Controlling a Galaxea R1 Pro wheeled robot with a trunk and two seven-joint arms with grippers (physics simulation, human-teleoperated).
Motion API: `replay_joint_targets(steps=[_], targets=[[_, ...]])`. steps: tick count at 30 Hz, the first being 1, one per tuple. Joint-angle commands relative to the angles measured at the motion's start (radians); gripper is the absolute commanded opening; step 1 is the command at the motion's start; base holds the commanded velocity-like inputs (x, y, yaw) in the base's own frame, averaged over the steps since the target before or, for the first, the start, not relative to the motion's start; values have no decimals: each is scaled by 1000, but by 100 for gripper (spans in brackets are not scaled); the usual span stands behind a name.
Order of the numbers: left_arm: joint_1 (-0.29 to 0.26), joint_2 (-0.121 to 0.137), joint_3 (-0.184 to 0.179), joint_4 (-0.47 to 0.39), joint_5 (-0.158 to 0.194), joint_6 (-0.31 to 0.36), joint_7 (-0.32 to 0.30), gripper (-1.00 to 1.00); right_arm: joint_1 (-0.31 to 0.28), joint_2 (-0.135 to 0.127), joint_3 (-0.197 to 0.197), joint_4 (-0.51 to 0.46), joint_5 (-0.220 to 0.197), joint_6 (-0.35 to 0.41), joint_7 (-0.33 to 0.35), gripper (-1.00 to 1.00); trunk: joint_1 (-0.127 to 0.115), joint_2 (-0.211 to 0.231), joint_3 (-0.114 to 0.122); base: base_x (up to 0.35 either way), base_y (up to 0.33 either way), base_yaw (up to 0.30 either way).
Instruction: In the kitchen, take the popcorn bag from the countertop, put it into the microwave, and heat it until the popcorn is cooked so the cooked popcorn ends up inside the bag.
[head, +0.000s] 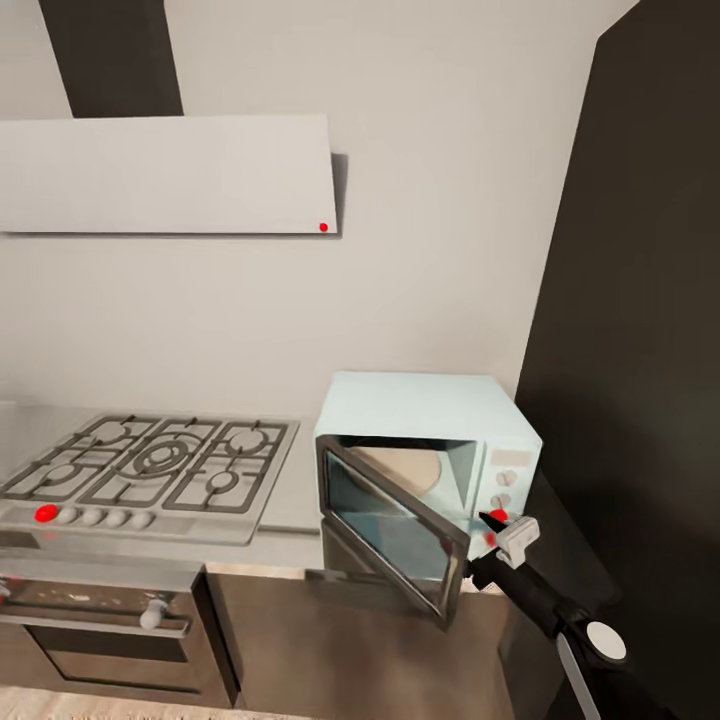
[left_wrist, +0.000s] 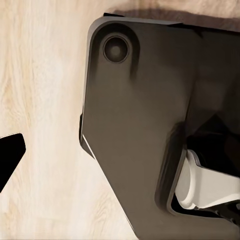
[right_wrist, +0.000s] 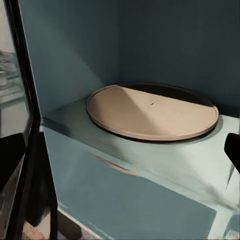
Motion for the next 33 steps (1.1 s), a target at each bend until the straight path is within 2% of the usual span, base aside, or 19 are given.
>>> replay_joint_targets(steps=[1, 14, 33], targets=[[1, -1, 6, -2, 0, 0, 0, 100, 0, 0, -1, 1, 1, -4, 6, 100, 0, -1, 0, 0, 0, 253], [1, -2, 7, -2, 0, 2, 2, 100, 0, 0, -1, 2, 1, -4, 5, 100, 0, -1, 0, -99, -107, 255], [1, -2, 7, -2, 0, -2, 2, 100, 1, 0, -1, 10, 1, -5, 4, 100, 0, -1, 0, -3, -102, 255]])
